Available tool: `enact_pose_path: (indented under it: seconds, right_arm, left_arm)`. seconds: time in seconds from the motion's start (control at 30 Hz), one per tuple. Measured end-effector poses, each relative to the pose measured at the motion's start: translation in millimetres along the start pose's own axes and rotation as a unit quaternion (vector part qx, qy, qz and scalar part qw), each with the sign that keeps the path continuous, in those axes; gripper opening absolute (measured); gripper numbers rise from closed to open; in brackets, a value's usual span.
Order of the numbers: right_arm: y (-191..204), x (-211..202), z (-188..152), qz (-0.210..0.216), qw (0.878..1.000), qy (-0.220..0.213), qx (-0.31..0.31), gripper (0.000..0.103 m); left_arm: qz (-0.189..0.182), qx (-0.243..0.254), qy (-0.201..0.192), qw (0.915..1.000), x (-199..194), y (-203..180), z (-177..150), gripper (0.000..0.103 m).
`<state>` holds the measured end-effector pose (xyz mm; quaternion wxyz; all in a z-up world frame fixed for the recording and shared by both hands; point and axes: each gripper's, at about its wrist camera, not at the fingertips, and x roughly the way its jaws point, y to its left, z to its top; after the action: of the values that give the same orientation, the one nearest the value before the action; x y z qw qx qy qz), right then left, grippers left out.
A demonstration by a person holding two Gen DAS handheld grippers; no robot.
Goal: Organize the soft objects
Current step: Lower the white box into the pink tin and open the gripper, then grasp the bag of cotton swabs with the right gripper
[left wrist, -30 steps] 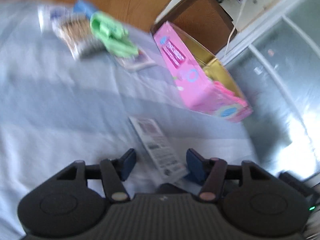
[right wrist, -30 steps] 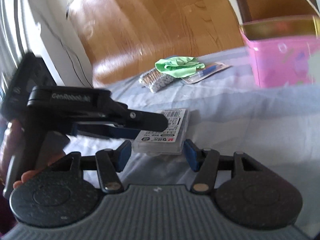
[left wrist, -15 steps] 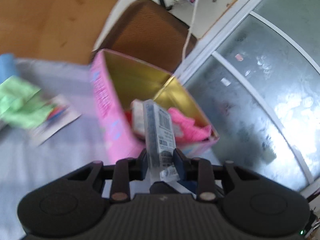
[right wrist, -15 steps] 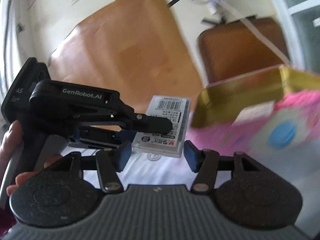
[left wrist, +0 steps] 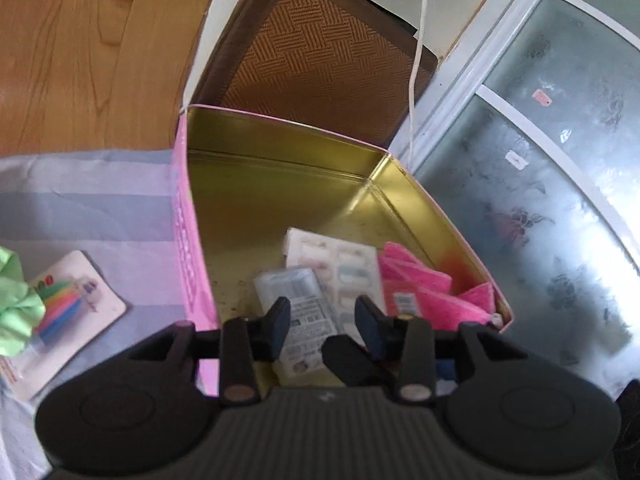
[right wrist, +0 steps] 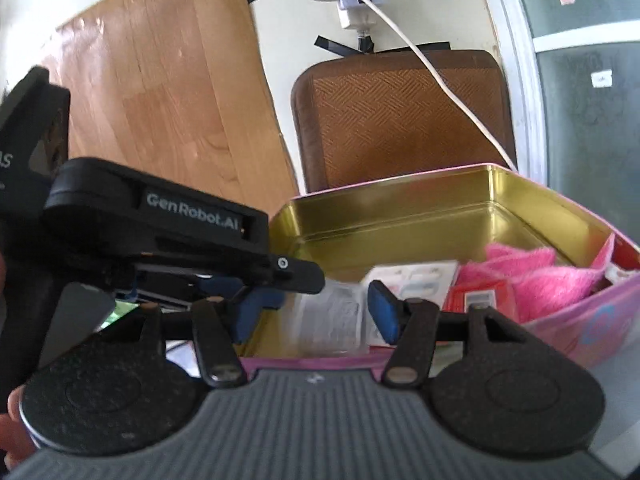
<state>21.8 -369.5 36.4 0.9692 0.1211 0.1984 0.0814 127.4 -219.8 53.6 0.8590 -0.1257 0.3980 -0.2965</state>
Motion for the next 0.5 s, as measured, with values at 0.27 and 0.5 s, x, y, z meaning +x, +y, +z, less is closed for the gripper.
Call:
enact_pose_path:
  seconds: [0.27,0.5]
  right_arm:
    - [25,-24,-6,0.035,0.999,-0.035,-0.019,0.060]
    - [87,-11,-14,0.113,0.992,-0.001,-0.058,0.049]
  left_arm:
    - [-0.009,0.024,-0.071,0.9972,-73,15,-20,0.037]
    - [0.066,-0.018,-0.142,0.9874,-158,100,-56,0.040]
